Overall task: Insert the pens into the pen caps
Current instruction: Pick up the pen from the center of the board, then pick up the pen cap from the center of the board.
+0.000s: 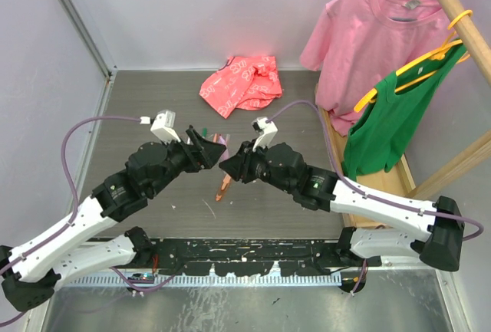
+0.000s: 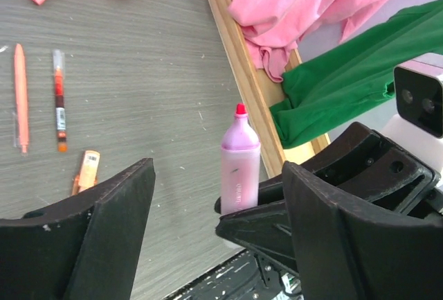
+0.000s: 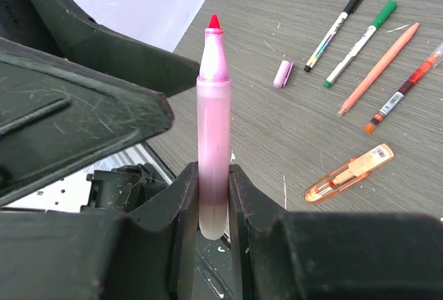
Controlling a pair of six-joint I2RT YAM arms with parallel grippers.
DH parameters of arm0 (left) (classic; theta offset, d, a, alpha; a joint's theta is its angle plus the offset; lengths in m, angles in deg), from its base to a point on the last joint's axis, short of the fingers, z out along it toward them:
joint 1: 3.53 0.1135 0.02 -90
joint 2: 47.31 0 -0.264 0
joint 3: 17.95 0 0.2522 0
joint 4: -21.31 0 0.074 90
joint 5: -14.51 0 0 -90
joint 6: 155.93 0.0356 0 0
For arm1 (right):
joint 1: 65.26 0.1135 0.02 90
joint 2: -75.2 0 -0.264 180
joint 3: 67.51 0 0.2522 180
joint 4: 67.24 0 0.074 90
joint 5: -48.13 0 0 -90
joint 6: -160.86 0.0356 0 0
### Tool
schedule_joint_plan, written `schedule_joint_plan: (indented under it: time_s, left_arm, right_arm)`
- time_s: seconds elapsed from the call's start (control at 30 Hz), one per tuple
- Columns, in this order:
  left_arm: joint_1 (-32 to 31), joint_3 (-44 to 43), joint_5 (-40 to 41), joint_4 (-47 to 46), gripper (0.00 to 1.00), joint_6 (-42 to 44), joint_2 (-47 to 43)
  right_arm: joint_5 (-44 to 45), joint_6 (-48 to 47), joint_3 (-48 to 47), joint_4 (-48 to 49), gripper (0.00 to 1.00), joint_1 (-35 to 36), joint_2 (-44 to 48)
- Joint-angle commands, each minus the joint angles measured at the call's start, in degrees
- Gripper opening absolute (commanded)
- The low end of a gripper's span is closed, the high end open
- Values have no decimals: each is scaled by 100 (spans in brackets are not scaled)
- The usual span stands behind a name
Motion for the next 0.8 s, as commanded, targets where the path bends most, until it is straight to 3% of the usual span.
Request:
schedule_joint_plan:
  time_s: [0.0, 0.33, 0.5, 0.77]
  left_arm:
    - [-13, -530, 471, 496, 78, 728, -161]
    - [240, -1133, 393, 1635, 91, 2062, 148]
    - [1069, -1475, -294, 2272, 96, 2154, 838]
    - [2420, -1185, -629, 2433, 100, 2350, 1565]
  right_arm:
    - [410, 47, 8, 129, 0, 6, 379]
    - [651, -183, 576, -293, 0, 6, 1156]
    - [789, -296, 574, -723, 0, 6, 1358]
    - [983, -346, 571, -1155, 0, 6, 1574]
